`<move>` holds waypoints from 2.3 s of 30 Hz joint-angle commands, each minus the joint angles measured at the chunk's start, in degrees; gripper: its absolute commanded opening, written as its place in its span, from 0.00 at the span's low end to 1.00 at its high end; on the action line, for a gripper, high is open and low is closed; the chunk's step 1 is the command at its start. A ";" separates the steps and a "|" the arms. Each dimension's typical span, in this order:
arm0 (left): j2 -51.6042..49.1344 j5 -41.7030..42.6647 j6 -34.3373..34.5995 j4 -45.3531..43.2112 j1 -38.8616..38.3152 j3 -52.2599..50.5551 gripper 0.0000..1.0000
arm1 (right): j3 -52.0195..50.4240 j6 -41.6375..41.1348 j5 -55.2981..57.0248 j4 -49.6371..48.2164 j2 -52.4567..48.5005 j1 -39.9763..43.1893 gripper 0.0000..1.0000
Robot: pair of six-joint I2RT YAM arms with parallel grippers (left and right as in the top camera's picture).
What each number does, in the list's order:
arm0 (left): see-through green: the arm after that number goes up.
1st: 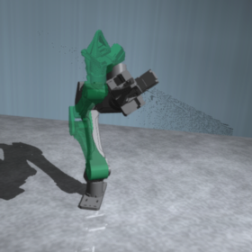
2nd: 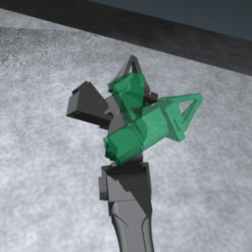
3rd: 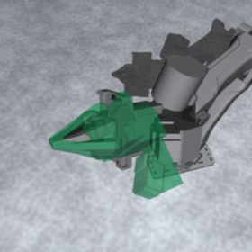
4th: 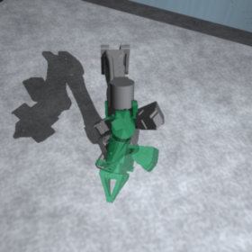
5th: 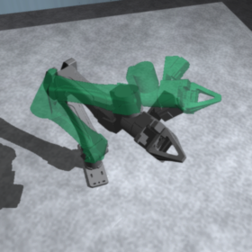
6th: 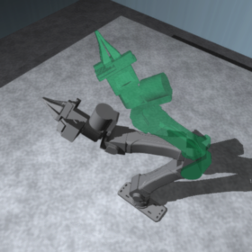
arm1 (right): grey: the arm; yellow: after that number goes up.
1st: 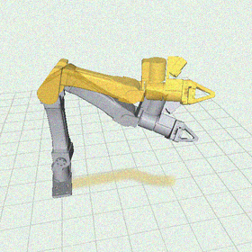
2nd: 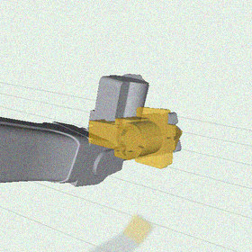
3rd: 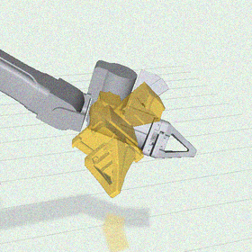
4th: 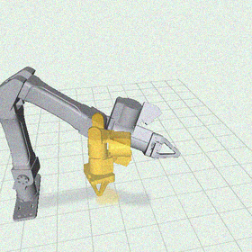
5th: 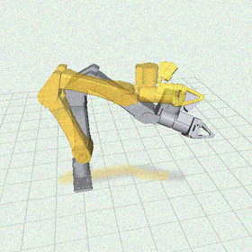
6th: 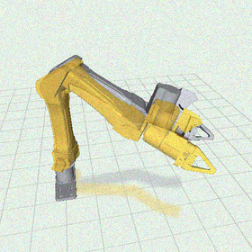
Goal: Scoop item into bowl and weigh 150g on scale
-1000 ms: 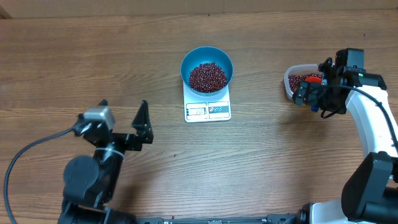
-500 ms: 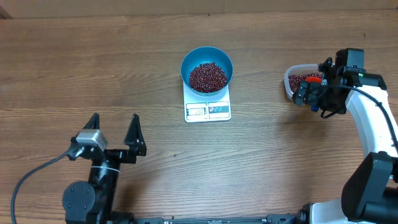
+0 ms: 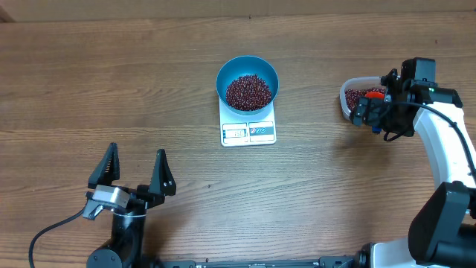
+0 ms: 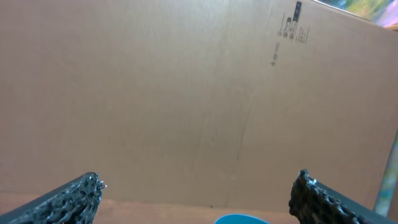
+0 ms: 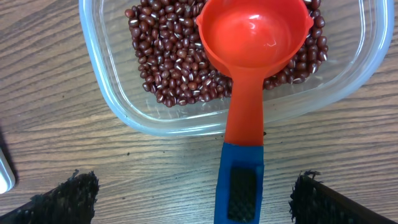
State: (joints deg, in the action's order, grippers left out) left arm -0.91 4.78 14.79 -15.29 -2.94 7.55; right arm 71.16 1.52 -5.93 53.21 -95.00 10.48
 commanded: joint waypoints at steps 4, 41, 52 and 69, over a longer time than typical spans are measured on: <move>0.72 1.05 -0.63 -5.88 0.70 -5.35 1.00 | 1.57 0.46 0.28 -0.22 -0.26 0.15 1.00; 0.72 -0.52 -5.07 19.50 9.99 -7.28 1.00 | 1.57 0.46 0.28 -0.22 -0.26 0.15 1.00; 0.72 -0.52 -5.09 19.47 9.99 -7.28 1.00 | 1.57 0.46 0.28 -0.22 -0.26 0.15 1.00; 0.72 -0.52 -5.11 19.47 6.49 -7.28 1.00 | 1.57 0.46 0.28 -0.22 -0.26 0.15 1.00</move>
State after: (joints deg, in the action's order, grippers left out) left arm -0.84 4.12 9.02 4.08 3.73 0.47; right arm 71.16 1.56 -5.91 53.19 -95.00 10.48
